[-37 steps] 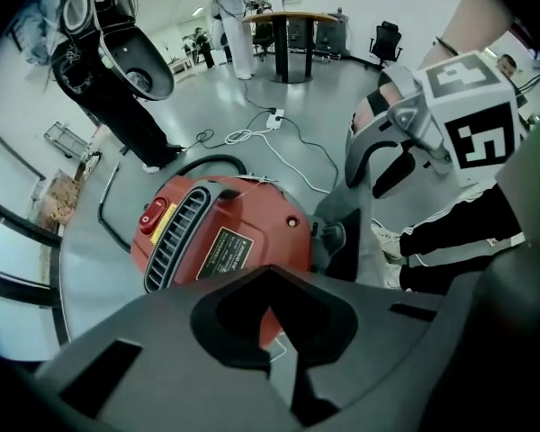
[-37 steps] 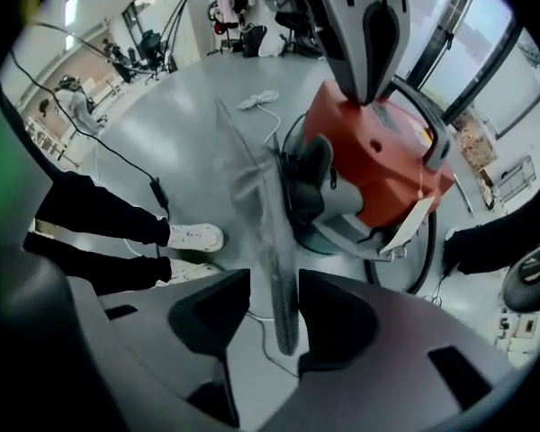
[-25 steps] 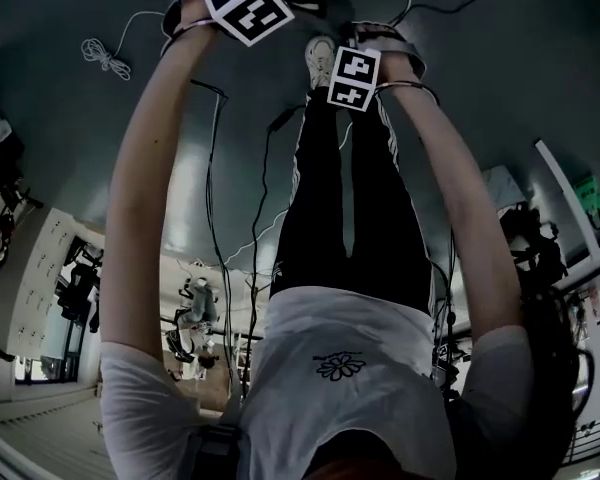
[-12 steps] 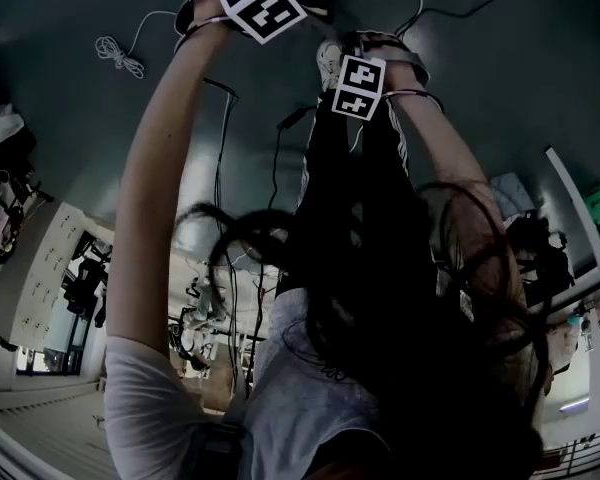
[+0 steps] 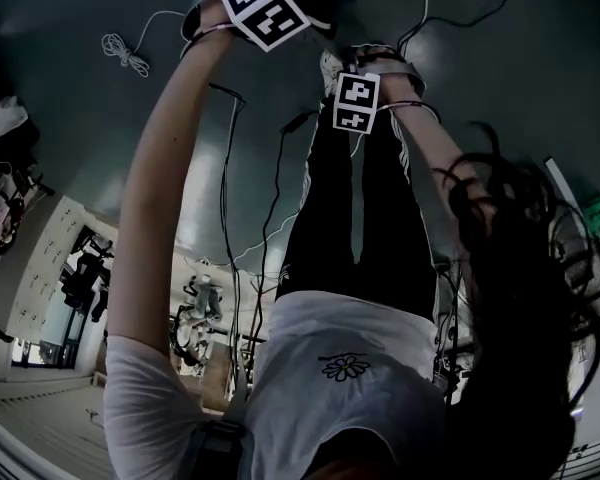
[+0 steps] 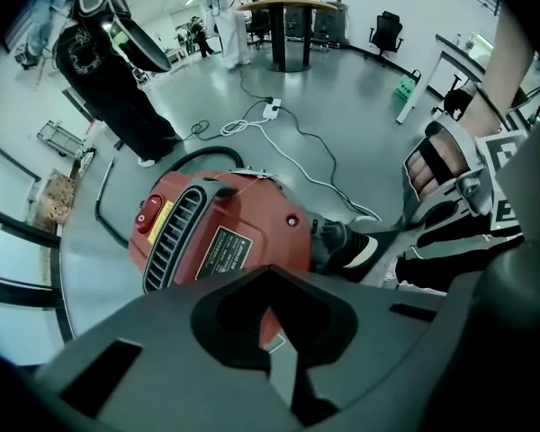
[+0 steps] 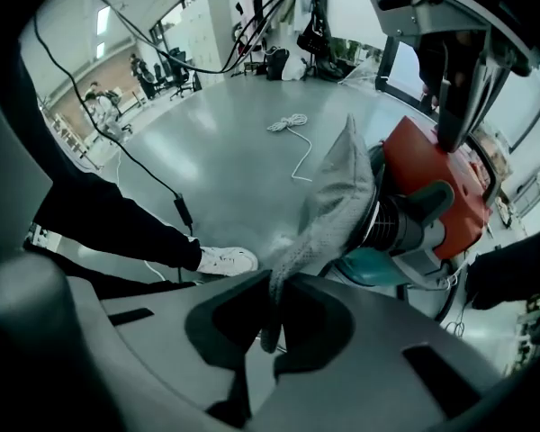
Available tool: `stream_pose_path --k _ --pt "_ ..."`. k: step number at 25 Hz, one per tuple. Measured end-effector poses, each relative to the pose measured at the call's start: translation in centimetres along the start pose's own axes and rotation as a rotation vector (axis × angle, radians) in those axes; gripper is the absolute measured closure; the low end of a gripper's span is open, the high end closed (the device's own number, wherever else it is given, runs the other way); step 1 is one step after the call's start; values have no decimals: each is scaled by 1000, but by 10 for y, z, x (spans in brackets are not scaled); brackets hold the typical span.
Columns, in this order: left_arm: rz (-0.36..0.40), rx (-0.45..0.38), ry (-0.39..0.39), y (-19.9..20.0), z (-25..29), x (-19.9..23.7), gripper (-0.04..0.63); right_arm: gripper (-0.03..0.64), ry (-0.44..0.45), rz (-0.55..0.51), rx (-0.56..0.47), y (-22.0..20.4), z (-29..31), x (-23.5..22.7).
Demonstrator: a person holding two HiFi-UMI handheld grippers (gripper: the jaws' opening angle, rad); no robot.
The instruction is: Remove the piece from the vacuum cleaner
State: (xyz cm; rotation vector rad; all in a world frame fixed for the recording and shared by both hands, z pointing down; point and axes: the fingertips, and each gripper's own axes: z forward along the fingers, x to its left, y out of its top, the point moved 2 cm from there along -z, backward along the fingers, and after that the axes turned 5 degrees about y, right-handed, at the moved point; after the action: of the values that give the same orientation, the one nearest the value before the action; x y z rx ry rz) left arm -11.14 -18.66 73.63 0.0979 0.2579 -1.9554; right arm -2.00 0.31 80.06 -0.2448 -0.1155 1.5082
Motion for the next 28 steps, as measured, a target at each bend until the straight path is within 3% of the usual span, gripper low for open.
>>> stream_pose_path --k 5,11,28 --pt "3 6 -10 -1 0 0 595 592 18 -26 -8 2 3 4" --pt "-2 9 -26 -3 -1 0 595 592 12 -211 29 -1 8 6" --pt "6 11 -26 -2 -1 -1 595 592 54 -269 49 1 27 8"
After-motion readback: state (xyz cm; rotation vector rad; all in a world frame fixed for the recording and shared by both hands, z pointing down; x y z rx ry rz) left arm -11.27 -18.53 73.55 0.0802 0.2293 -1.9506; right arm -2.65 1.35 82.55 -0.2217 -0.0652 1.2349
